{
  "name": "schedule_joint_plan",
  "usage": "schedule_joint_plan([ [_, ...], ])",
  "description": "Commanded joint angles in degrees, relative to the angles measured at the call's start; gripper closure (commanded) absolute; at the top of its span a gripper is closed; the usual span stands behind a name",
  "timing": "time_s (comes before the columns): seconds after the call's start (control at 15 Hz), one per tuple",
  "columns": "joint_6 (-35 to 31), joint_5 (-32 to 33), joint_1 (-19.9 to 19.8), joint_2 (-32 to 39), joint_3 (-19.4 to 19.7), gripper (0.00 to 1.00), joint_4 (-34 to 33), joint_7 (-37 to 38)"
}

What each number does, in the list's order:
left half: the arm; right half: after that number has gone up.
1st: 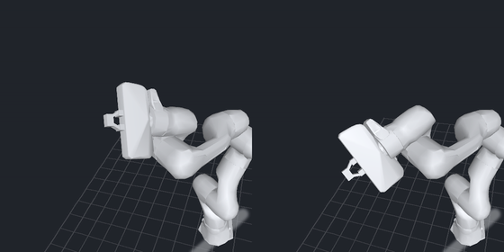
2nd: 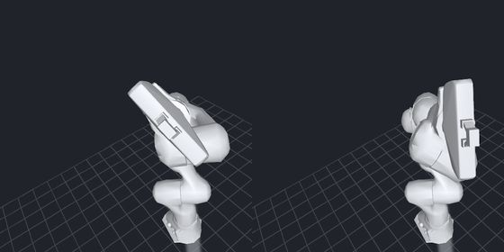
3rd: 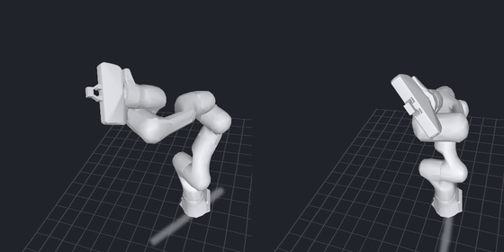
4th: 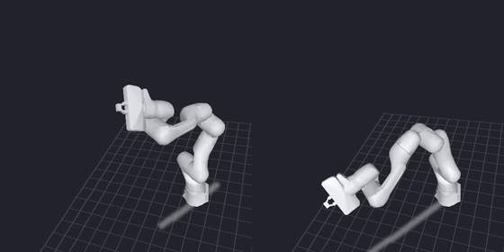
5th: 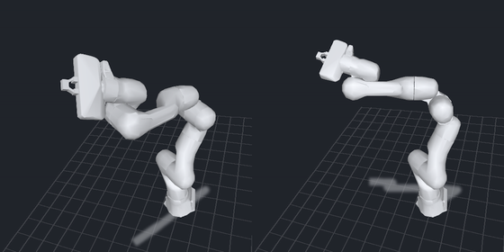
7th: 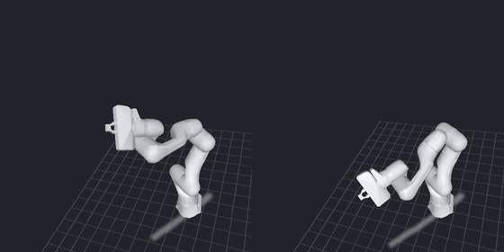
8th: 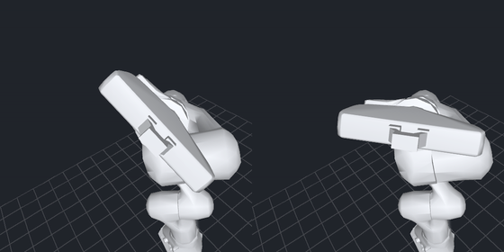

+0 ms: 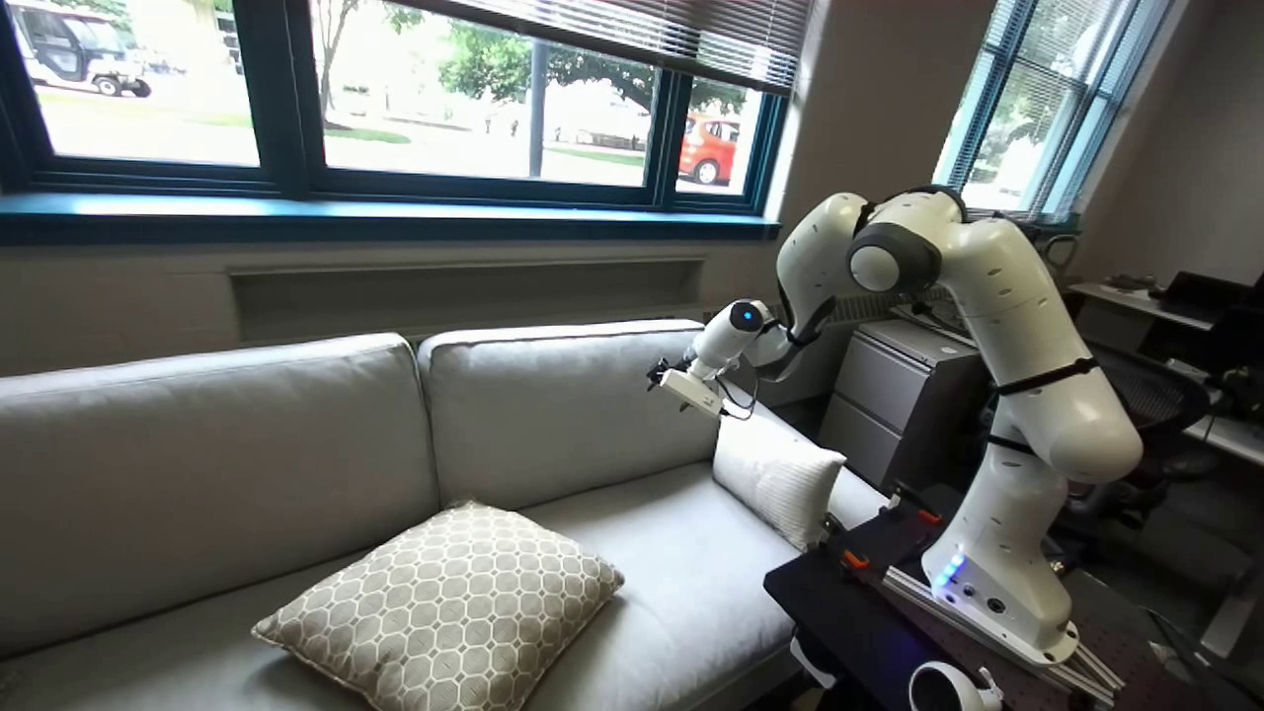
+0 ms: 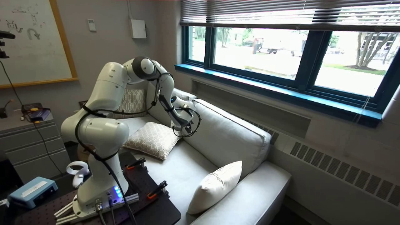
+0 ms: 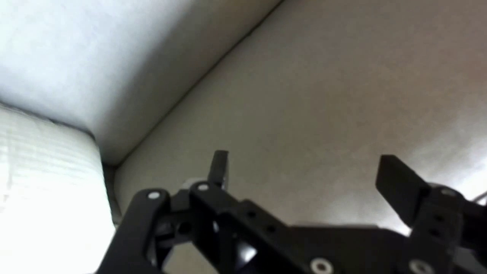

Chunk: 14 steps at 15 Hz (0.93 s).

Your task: Place the small pillow against the right armrest of the sofa, place the pillow in the middle of the sofa in front of the small pillow on the right

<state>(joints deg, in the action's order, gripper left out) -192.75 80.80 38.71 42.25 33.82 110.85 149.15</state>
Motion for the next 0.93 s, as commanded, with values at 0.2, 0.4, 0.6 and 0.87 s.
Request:
schedule_joint_plan([
  [0.2, -5.03, -12.07, -13.24, 8.53, -14.21, 0.00, 0.06, 0.00],
  [0.4, -2.67, -18.16, -22.10, 11.23, -26.90, 0.00, -1.95, -1.97],
  [0.6, -2.75, -33.03, -30.44, 12.73, -40.62, 0.00, -0.98, -15.55],
  [0.87, -3.77, -36.57, -35.09, 16.63, -50.58, 0.00, -4.43, -19.68],
])
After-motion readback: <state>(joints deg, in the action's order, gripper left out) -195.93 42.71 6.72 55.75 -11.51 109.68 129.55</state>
